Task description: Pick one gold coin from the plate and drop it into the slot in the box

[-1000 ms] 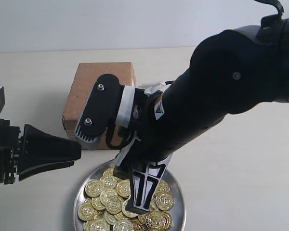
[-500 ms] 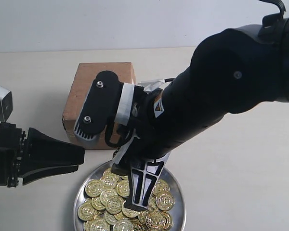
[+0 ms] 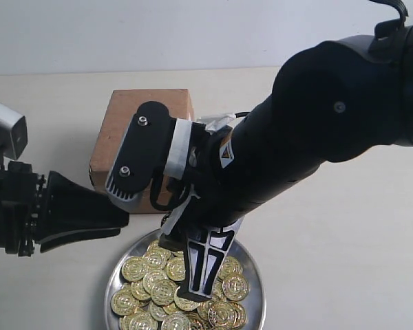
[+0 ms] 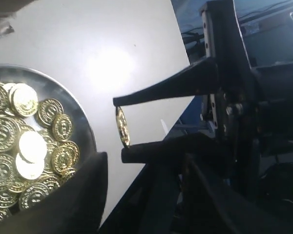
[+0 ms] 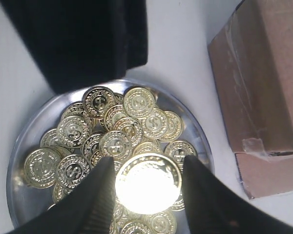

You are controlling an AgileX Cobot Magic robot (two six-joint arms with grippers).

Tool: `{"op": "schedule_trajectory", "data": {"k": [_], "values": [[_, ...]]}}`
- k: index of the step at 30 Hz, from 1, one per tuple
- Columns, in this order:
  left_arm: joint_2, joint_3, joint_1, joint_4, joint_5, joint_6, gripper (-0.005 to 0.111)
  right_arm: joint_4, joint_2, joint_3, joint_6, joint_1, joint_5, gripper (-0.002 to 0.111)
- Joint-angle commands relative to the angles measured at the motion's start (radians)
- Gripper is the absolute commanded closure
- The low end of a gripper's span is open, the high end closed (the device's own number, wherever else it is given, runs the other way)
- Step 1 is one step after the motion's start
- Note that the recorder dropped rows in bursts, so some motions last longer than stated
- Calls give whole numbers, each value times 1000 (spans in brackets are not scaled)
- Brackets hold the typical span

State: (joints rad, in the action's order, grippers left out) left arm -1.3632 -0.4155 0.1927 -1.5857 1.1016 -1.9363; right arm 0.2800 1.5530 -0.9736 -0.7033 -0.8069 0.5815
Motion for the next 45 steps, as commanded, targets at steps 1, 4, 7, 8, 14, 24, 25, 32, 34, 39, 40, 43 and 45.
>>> {"op": "schedule_trajectory", "data": {"k": [1, 4, 7, 8, 14, 24, 25, 32, 34, 39, 40, 43, 45], "values": [[-33, -6, 61, 6, -30, -2, 60, 1, -5, -2, -8, 4, -10, 80], [-58, -6, 66, 12, -48, 0, 60, 1, -5, -2, -8, 4, -6, 80], [-69, -6, 66, 29, -48, 21, 60, 1, -5, -2, -8, 4, -3, 80], [-69, -6, 66, 31, -48, 23, 60, -2, -5, -2, -8, 4, -3, 80], [-69, -36, 67, 26, -50, 24, 60, -2, -5, -2, -8, 4, -3, 80], [-76, -64, 67, 18, -88, 24, 60, -1, -5, -2, -8, 4, -5, 80], [-83, -64, 67, 18, -88, 24, 60, -1, -5, -2, -8, 4, -5, 80], [-139, -91, 89, 18, -67, 24, 60, -1, -5, -2, -8, 4, -7, 80], [-146, -110, 114, 18, -67, 24, 60, -1, -5, -2, -8, 4, -7, 80], [-165, -137, 172, 16, -88, 24, 60, -3, -5, -2, -8, 4, -7, 80], [-167, -137, 177, 14, -97, 24, 60, -6, -5, -2, -8, 4, -7, 80], [-174, -137, 178, 1, -133, 19, 60, -9, -5, -2, -8, 4, -9, 80], [-174, -137, 178, 3, -135, 19, 60, -9, -5, -2, -8, 4, -9, 80]]}}
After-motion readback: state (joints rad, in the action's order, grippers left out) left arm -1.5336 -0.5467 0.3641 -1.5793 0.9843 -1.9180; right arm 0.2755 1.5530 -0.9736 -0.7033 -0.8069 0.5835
